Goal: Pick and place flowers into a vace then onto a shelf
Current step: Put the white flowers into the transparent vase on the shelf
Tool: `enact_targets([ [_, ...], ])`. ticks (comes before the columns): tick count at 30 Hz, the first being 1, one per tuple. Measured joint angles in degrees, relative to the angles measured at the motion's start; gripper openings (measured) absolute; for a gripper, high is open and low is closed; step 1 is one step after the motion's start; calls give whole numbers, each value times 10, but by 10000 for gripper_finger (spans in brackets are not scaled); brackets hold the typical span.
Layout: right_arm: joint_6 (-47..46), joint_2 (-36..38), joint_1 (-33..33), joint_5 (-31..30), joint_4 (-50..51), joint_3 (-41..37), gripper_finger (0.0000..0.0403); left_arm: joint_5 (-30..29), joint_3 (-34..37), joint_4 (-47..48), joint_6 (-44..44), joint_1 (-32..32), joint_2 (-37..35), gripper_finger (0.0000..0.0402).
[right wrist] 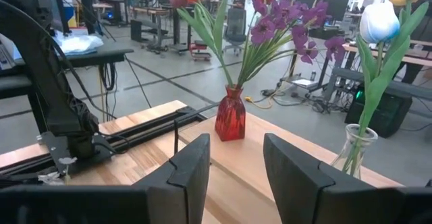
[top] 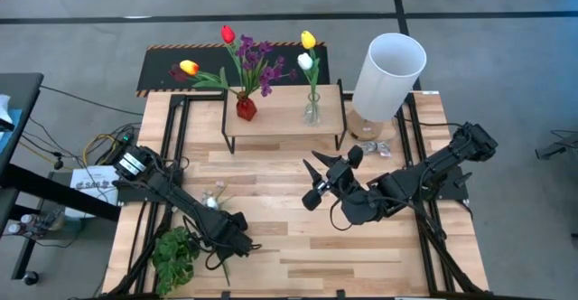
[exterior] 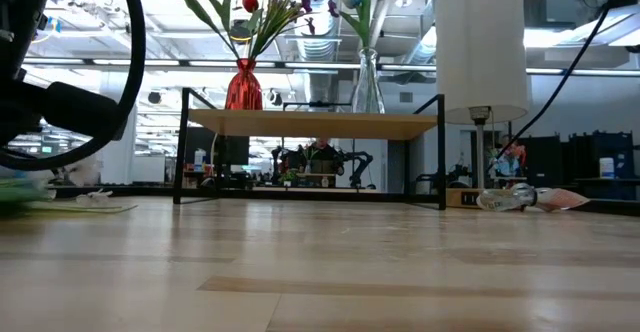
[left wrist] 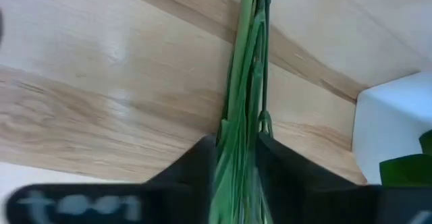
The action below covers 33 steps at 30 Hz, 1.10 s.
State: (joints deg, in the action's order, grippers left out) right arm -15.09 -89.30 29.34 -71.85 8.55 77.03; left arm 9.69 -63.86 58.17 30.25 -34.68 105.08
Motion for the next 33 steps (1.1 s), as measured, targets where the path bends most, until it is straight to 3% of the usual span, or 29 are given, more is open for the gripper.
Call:
enact_targets([
  [7, 0, 0, -1, 0, 4, 0, 132, 0, 0, -1, 0, 0, 0, 7],
  [15, 0, 0, -2, 0, 5, 0, 131, -21, -21, 20, 0, 0, 0, 3],
  [30, -2, 0, -1, 0, 5, 0, 131, -47, -154, 110, 8, 48, 0, 0],
  [33, -31, 0, -1, 0, 9, 0, 131, -74, -186, 121, -12, 65, 0, 0],
])
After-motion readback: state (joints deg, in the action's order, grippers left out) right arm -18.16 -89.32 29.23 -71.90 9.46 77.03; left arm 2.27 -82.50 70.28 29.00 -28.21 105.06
